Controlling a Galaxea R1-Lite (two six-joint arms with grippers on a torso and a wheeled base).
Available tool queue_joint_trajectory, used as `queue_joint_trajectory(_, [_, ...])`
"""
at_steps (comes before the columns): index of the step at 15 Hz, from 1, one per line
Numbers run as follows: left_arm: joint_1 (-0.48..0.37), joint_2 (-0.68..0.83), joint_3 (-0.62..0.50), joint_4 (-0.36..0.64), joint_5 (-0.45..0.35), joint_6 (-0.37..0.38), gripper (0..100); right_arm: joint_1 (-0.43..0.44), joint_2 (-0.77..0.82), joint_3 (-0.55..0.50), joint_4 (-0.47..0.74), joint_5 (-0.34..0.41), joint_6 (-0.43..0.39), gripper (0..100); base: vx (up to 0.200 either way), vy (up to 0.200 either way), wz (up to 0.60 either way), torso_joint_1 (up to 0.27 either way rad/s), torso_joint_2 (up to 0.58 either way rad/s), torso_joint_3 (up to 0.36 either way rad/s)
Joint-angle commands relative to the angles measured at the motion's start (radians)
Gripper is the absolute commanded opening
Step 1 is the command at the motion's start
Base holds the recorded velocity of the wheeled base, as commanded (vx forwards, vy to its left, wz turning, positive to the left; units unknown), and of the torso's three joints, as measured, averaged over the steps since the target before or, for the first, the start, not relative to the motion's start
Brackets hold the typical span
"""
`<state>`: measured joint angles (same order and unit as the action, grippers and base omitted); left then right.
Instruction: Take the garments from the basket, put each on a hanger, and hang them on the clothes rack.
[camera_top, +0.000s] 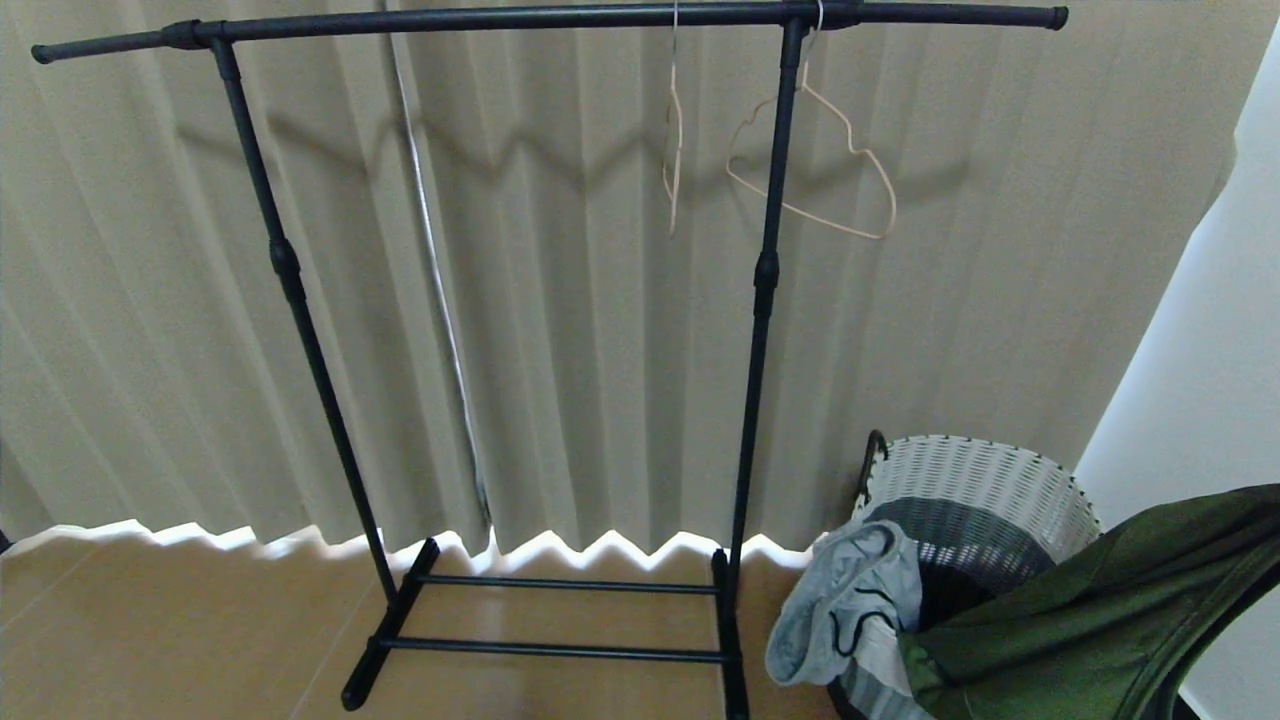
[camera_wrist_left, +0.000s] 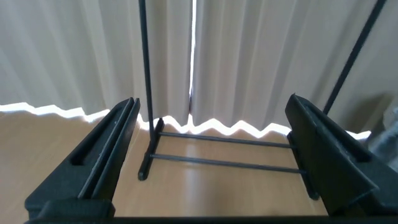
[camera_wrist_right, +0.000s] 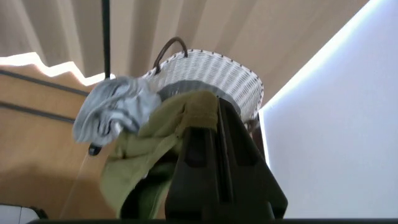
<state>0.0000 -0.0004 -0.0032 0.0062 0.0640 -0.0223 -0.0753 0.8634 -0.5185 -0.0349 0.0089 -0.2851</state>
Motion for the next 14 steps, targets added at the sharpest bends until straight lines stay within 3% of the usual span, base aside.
queue_joint_trajectory(1, [0.000,0.000,-0.001,0.000,0.000,0.001,100,0.002,-0.021,0.014,0.001,0.002,0.000,0,-0.200,0.000,0.00,-0.007,0.01,0.007])
queue_joint_trajectory(10, [0.000,0.000,-0.001,0.001,-0.015,0.056,100,0.141,-0.011,0.011,0.000,-0.001,-0.002,0,0.000,0.000,0.00,0.000,0.00,0.000])
queue_joint_trajectory(13, [0.002,0.000,-0.044,-0.003,-0.104,0.051,100,0.192,-0.007,0.006,0.001,-0.001,-0.002,0,0.000,0.000,0.00,0.000,0.00,0.000])
queue_joint_trajectory(14, [-0.005,0.011,-0.170,0.008,-0.233,0.048,100,0.207,0.017,-0.017,-0.005,-0.001,-0.002,0,0.000,0.000,0.00,0.000,0.00,0.000])
